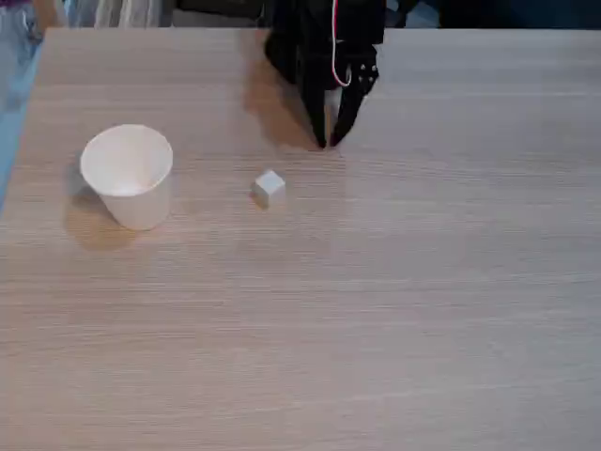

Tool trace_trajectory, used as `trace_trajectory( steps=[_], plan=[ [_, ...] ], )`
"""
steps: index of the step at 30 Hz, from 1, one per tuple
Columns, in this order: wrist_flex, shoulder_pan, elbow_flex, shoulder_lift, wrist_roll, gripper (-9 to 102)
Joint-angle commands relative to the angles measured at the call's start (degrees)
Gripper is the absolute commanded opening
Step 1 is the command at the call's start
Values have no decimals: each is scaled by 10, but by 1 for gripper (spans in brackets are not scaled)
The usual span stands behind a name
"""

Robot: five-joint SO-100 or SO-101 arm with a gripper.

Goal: Grasp a block and put it in the bin.

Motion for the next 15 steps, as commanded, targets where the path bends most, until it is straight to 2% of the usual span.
trace_trajectory(
  steps=[1,4,6,15],
  plan=[
    [4,-3,8,1,-4,7],
    [4,-4,8,1,-4,7],
    [4,-15,8,1,-4,0],
    [4,-2,8,1,1,0]
  ],
)
